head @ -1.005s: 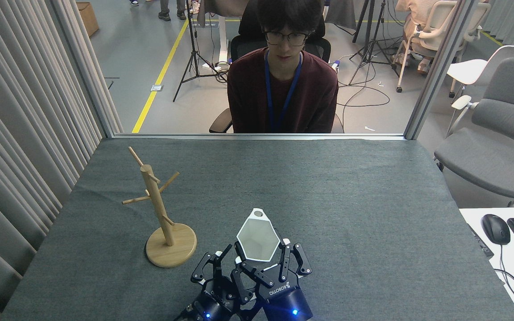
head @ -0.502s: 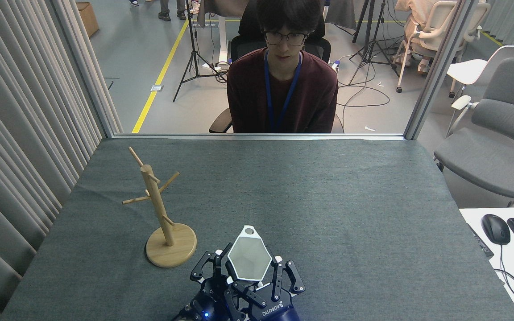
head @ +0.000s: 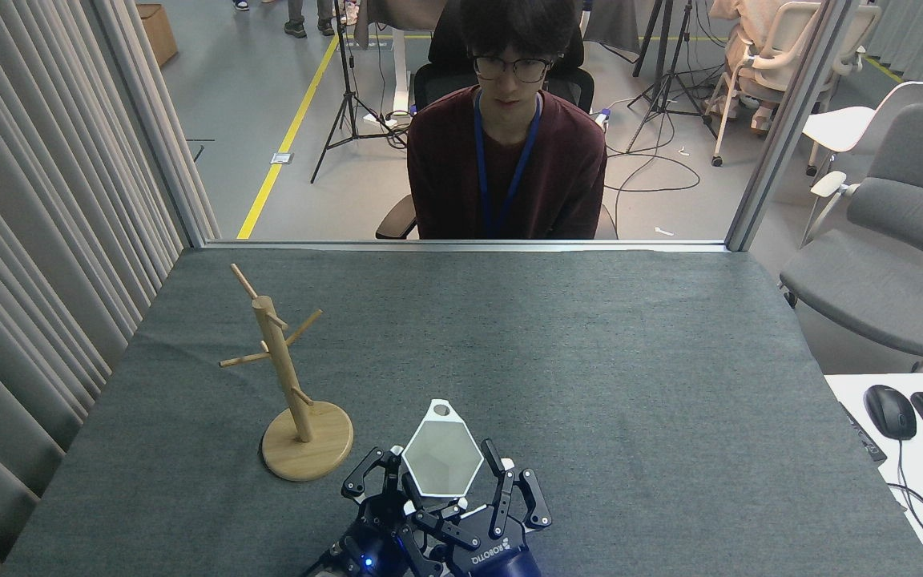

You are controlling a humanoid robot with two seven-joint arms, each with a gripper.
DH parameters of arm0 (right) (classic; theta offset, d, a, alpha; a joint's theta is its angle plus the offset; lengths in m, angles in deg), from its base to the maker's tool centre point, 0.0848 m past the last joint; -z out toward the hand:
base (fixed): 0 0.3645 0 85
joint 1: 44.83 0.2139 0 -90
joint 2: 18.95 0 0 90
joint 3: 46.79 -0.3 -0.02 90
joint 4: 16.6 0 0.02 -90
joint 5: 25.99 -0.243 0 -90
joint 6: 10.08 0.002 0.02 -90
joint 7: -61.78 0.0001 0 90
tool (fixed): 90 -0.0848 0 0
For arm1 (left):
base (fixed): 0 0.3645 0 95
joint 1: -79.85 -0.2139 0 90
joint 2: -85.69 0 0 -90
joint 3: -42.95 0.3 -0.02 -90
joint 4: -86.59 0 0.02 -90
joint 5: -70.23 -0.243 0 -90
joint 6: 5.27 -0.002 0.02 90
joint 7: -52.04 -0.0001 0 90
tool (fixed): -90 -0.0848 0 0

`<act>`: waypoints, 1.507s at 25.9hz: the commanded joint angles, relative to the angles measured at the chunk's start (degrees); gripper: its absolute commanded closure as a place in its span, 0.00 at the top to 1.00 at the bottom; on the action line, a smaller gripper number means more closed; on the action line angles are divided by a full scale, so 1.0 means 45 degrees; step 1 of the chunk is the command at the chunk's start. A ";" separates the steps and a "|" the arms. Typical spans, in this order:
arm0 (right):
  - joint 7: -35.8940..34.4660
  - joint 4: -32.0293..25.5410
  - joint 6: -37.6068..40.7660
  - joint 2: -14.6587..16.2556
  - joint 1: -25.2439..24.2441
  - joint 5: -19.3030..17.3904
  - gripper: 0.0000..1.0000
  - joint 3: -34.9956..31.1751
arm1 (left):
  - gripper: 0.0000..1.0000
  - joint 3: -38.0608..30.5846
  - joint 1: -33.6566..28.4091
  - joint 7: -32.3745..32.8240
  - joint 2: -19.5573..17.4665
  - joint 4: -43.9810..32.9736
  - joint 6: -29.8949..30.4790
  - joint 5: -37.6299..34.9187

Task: Hang cup on storage rack
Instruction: 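Carry the cup with the left gripper beside the wooden stand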

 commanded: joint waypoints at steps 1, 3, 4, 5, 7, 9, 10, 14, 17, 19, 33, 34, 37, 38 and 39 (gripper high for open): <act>-0.0137 -0.0877 0.0176 -0.0025 0.0019 -0.0152 0.98 -0.0006 | 0.55 0.0013 0.0040 0.0013 -0.0008 0.0078 0.0011 -0.0022; -0.0235 -0.1541 0.0097 -0.0084 0.0097 -0.0699 0.98 -0.0084 | 0.55 -0.0007 0.0020 0.0013 -0.0008 0.0097 -0.0009 -0.0042; -0.0215 -0.1756 0.0000 -0.0123 0.0194 -0.1480 0.98 -0.0201 | 0.55 -0.0007 0.0001 0.0013 -0.0008 0.0097 -0.0009 -0.0042; -0.0137 -0.1834 -0.0137 -0.0201 0.0448 -0.2553 0.98 -0.0513 | 0.55 -0.0026 -0.0058 0.0013 -0.0008 0.0097 -0.0048 -0.0042; 0.0136 -0.1620 -0.0976 -0.0259 0.1112 -0.4546 0.98 -0.1977 | 0.55 -0.0026 -0.0136 -0.0007 -0.0008 0.0078 -0.0263 -0.0022; 0.0566 -0.0858 -0.1543 -0.0220 0.1640 -0.5230 0.98 -0.3326 | 0.55 -0.0026 -0.0195 -0.0046 -0.0028 0.0058 -0.0439 -0.0003; 0.0800 -0.0193 -0.1641 -0.0084 0.1874 -0.5191 0.98 -0.3795 | 0.55 -0.0085 -0.0214 -0.0046 -0.0028 0.0019 -0.0497 0.0017; 0.1132 0.0861 -0.1407 0.1986 0.1582 -0.3161 0.98 -0.3951 | 0.56 -0.1354 -0.0507 -0.0124 -0.0028 -0.0293 -0.0654 0.0036; 0.1113 0.1017 -0.1094 0.2612 0.0781 -0.2789 0.98 -0.4010 | 0.56 -0.2487 -0.0741 -0.0163 -0.0047 -0.0704 -0.0654 0.0075; 0.1113 0.1115 -0.1055 0.2612 0.0722 -0.2769 0.98 -0.3990 | 0.56 -0.3327 -0.1054 -0.0221 -0.0106 -0.1075 -0.0575 0.0075; 0.1113 0.1213 -0.1035 0.2573 0.0819 -0.2711 0.98 -0.3990 | 0.55 -0.6237 0.0860 -0.0573 -0.1531 -0.0098 -0.3017 -0.2561; 0.1113 0.1271 -0.1035 0.2573 0.0839 -0.2711 0.98 -0.4010 | 0.55 -0.6237 0.0919 -0.0593 -0.1512 -0.0059 -0.3017 -0.2620; 0.1113 0.1428 -0.1035 0.2592 0.0858 -0.2730 0.98 -0.4029 | 0.53 -0.6198 0.0958 -0.0632 -0.1473 0.0234 -0.3095 -0.3225; 0.1113 0.1428 -0.1035 0.2592 0.0858 -0.2750 0.98 -0.4029 | 0.52 -0.6198 0.0997 -0.0671 -0.1434 0.0390 -0.3134 -0.3655; 0.1113 0.1447 -0.1035 0.2592 0.0858 -0.2750 0.98 -0.4029 | 0.51 -0.6179 0.1075 -0.0690 -0.1414 0.0507 -0.3173 -0.3948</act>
